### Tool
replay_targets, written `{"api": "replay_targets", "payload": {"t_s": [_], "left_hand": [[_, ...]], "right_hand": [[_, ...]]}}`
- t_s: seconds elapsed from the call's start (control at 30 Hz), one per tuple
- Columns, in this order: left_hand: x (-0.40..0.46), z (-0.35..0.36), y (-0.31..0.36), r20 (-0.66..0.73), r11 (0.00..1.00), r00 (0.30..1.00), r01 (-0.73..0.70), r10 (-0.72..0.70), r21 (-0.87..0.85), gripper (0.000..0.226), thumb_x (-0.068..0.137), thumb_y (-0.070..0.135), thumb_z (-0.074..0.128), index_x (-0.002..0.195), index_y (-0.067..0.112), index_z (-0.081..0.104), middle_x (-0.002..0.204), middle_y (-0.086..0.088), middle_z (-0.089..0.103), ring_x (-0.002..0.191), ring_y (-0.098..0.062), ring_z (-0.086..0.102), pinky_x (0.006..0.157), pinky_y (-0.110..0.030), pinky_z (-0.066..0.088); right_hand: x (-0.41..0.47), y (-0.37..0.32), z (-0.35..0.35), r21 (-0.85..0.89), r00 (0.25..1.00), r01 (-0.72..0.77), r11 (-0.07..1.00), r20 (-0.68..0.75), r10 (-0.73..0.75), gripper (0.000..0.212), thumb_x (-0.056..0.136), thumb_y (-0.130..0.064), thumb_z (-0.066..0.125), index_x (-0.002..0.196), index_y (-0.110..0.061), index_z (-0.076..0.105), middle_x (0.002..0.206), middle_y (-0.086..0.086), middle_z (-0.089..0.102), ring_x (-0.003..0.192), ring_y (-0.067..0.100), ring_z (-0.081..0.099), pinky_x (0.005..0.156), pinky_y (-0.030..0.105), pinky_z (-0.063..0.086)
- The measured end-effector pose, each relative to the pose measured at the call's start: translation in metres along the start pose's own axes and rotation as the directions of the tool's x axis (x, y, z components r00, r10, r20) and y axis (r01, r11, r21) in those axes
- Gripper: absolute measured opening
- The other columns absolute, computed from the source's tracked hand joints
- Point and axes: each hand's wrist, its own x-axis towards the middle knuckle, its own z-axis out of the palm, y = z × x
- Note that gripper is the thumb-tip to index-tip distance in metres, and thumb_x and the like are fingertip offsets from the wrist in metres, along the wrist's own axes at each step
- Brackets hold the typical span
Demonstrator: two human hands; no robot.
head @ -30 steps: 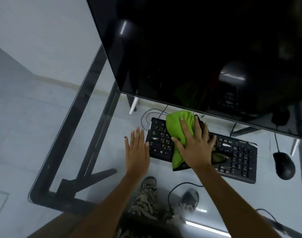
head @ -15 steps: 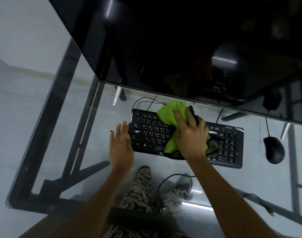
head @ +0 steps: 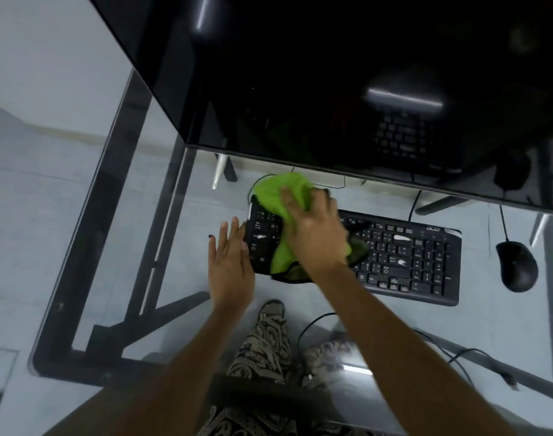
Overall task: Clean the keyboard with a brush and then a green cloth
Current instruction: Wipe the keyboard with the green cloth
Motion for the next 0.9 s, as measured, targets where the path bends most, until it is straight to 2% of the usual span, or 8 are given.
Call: {"api": "replay_targets", "payload": {"t_s": [0.13,0.27,0.33,0.47,0.67,0.73,0.83,0.9], "left_hand": [[0.001,0.001,0.001,0.009,1.000,1.000,-0.009,0.009,0.030,0.050,0.102,0.026,0.014,0.144,0.016,0.038,0.154,-0.005,0.033,0.147,-0.016,0.015,0.121,-0.036,0.005],[0.000,0.002,0.001,0.013,0.999,1.000,-0.016,0.015,0.031,0.052,0.101,0.028,0.014,0.143,0.014,0.040,0.153,-0.005,0.033,0.146,-0.015,0.013,0.121,-0.037,0.006],[-0.001,0.002,-0.001,0.016,0.999,1.000,-0.012,0.012,0.041,0.051,0.101,0.028,0.015,0.143,0.014,0.040,0.153,-0.005,0.033,0.146,-0.015,0.013,0.122,-0.037,0.006],[0.001,0.000,-0.005,0.020,0.997,0.999,-0.051,0.050,0.057,0.052,0.096,0.024,0.022,0.144,0.014,0.039,0.153,-0.006,0.032,0.146,-0.019,0.015,0.121,-0.043,0.009],[0.000,0.004,-0.005,0.006,0.999,0.999,-0.041,0.041,-0.009,0.048,0.098,0.024,0.021,0.137,0.014,0.049,0.150,-0.005,0.041,0.147,-0.019,0.015,0.121,-0.042,0.008],[-0.002,0.005,-0.006,0.003,0.999,0.999,-0.045,0.045,-0.008,0.048,0.100,0.025,0.021,0.137,0.013,0.049,0.149,-0.007,0.041,0.146,-0.020,0.017,0.121,-0.040,0.008],[0.002,0.005,-0.005,0.003,0.999,0.999,-0.049,0.049,0.023,0.049,0.101,0.025,0.021,0.142,0.012,0.045,0.152,-0.006,0.036,0.147,-0.019,0.017,0.121,-0.039,0.006],[0.004,0.003,-0.004,0.014,0.999,0.999,-0.040,0.039,0.014,0.049,0.101,0.026,0.020,0.143,0.014,0.043,0.153,-0.004,0.033,0.148,-0.017,0.014,0.122,-0.038,0.005]], "right_hand": [[-0.023,0.078,-0.011,-0.057,0.984,-0.135,0.989,-0.121,0.127,0.054,0.081,-0.017,0.069,0.133,-0.023,0.055,0.110,0.023,0.053,0.093,0.041,0.053,0.063,0.048,0.057],[-0.017,0.046,-0.003,-0.018,0.959,-0.274,0.961,-0.079,0.272,0.050,0.086,-0.028,0.062,0.135,-0.025,0.053,0.116,0.022,0.051,0.101,0.043,0.051,0.066,0.049,0.057],[-0.001,0.005,0.002,-0.011,0.976,-0.217,0.976,-0.008,0.217,0.052,0.089,-0.036,0.056,0.139,-0.028,0.046,0.124,0.020,0.047,0.110,0.042,0.049,0.067,0.050,0.059],[0.022,-0.056,0.002,-0.024,0.990,0.040,0.999,0.140,-0.036,0.053,0.089,-0.037,0.053,0.140,-0.027,0.041,0.134,0.022,0.036,0.119,0.041,0.041,0.072,0.048,0.057],[-0.025,-0.029,-0.009,-0.123,0.959,0.252,0.960,0.164,-0.231,0.051,0.074,-0.033,0.071,0.124,-0.026,0.060,0.109,0.020,0.052,0.092,0.037,0.057,0.049,0.040,0.056],[-0.011,-0.029,-0.006,-0.170,0.961,0.234,0.957,0.188,-0.202,0.053,0.076,-0.034,0.070,0.127,-0.028,0.057,0.111,0.021,0.051,0.094,0.038,0.057,0.051,0.041,0.055],[0.032,-0.038,-0.008,-0.175,0.978,0.065,0.982,0.207,-0.028,0.054,0.088,-0.038,0.055,0.139,-0.028,0.042,0.125,0.022,0.043,0.108,0.039,0.049,0.063,0.042,0.053],[0.027,-0.043,-0.007,-0.176,0.980,0.032,0.984,0.200,0.004,0.055,0.090,-0.040,0.050,0.142,-0.028,0.038,0.126,0.022,0.042,0.108,0.038,0.049,0.062,0.040,0.053]]}}
